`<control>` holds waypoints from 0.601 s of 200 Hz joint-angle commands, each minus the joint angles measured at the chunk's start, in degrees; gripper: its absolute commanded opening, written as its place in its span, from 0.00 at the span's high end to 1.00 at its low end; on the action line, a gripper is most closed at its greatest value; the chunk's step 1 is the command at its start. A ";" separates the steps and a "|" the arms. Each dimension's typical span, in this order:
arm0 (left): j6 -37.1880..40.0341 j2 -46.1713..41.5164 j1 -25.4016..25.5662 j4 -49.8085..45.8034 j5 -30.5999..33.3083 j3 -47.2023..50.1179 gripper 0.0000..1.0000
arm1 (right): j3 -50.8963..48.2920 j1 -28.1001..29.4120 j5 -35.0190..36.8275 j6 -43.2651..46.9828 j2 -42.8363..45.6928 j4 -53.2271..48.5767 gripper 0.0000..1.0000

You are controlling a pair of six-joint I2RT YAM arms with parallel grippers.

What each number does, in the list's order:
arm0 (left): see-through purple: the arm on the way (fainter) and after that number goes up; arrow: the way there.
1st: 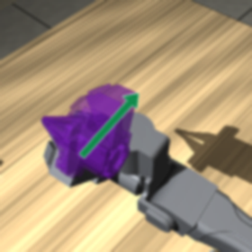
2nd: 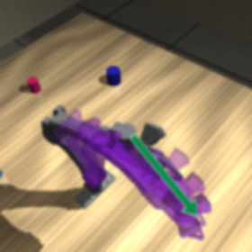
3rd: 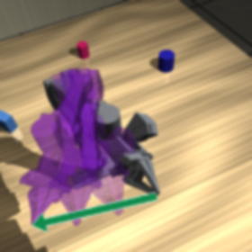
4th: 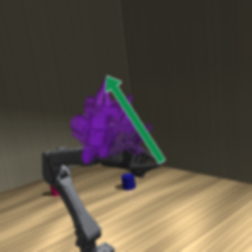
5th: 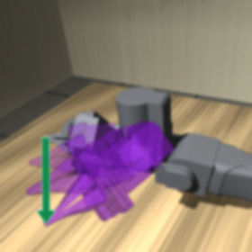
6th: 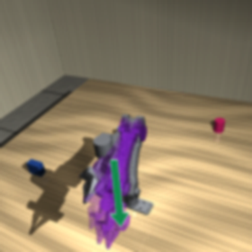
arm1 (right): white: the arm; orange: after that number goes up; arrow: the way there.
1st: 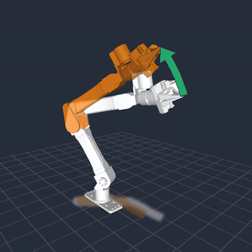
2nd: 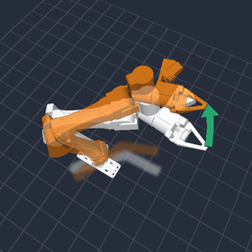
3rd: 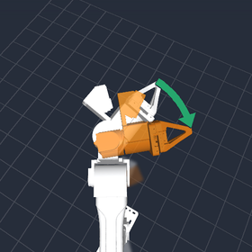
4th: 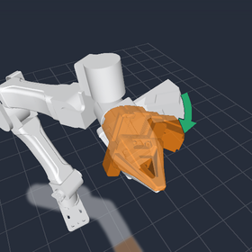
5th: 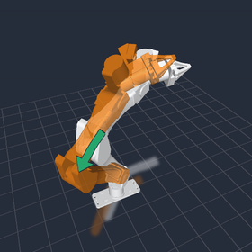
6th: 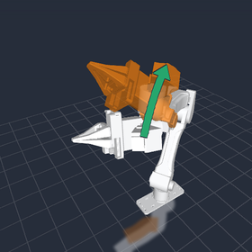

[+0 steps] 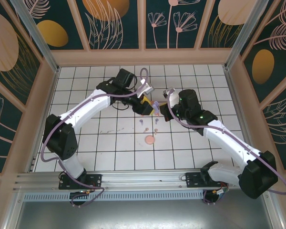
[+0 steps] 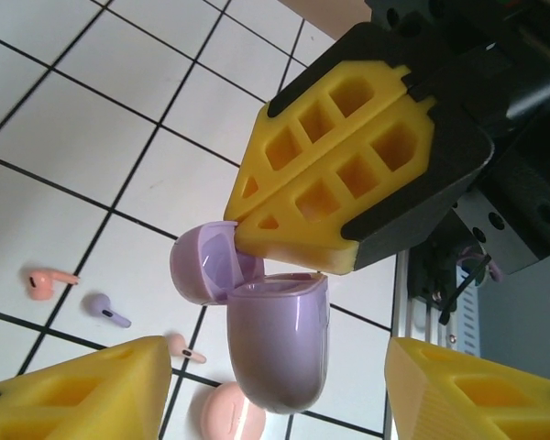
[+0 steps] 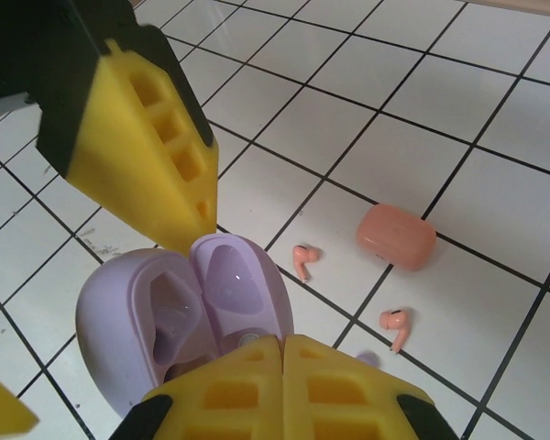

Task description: Insert the wireless bluetooth earbuds into the charging case

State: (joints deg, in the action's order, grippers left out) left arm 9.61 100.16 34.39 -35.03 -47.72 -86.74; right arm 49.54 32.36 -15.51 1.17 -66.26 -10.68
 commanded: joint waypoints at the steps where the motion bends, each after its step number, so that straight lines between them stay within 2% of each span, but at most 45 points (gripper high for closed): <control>1: 1.99 1.37 -0.47 -2.48 -3.72 -2.52 0.38 | -0.15 0.42 -1.80 0.68 0.81 1.78 1.00; 38: 2.61 2.46 -0.47 -3.55 -5.05 -3.63 0.40 | 0.03 0.42 -2.32 0.50 0.78 2.06 1.00; 87: 2.81 3.11 -0.47 -3.56 -6.56 -3.99 0.50 | 0.20 0.38 -2.42 0.24 0.69 2.33 1.00; 120: 2.96 3.24 -0.47 -3.76 -7.25 -3.70 0.52 | 0.21 0.42 -2.51 0.06 0.48 2.59 1.00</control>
State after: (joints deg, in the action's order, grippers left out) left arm 10.96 102.39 34.39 -37.63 -52.53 -89.06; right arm 49.54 32.36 -16.58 1.15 -66.26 -10.46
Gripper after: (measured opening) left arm 0.482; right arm 0.051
